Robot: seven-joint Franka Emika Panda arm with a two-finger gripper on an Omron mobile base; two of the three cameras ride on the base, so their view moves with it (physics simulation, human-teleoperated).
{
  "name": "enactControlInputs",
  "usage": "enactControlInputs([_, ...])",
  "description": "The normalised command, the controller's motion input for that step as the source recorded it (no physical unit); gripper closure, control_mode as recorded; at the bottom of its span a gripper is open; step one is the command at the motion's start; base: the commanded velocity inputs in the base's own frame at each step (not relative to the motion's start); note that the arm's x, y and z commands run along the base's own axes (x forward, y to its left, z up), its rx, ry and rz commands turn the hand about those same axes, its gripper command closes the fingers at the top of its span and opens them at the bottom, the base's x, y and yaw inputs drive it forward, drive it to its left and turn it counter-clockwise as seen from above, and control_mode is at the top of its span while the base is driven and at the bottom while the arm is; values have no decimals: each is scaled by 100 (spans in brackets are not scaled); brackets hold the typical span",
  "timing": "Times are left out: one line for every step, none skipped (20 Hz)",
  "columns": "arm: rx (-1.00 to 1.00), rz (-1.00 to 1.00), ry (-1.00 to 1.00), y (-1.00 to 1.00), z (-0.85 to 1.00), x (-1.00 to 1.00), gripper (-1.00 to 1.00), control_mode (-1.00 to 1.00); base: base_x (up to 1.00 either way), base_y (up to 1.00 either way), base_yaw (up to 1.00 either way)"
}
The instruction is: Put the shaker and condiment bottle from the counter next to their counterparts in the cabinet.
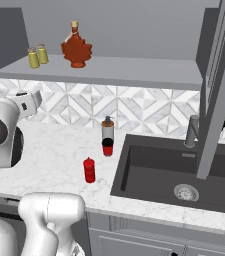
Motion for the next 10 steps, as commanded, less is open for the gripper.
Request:
enactControlInputs([0,-11,3,1,-32,-36,-100,-100,0,0,0])
enactControlInputs([0,-2,4,-13,-24,-37,-100,-100,0,0,0])
enactControlInputs([0,0,0,-46,-31,-41,-100,-100,0,0,0])
enactControlInputs([-1,0,0,-65,-35,-38,-100,-100,0,0,0])
enactControlInputs([-2,4,0,-79,-36,-46,-100,-100,0,0,0])
enactControlInputs([-2,7,0,-89,-35,-42,-100,-100,0,0,0])
enactControlInputs([0,8,0,-94,-36,-42,-100,-100,0,0,0])
enactControlInputs([-2,9,0,-95,-40,-39,-100,-100,0,0,0])
enactControlInputs([-1,10,0,-96,-44,-32,-100,-100,0,0,0])
enactControlInputs([-1,11,0,-93,-47,-30,-100,-100,0,0,0])
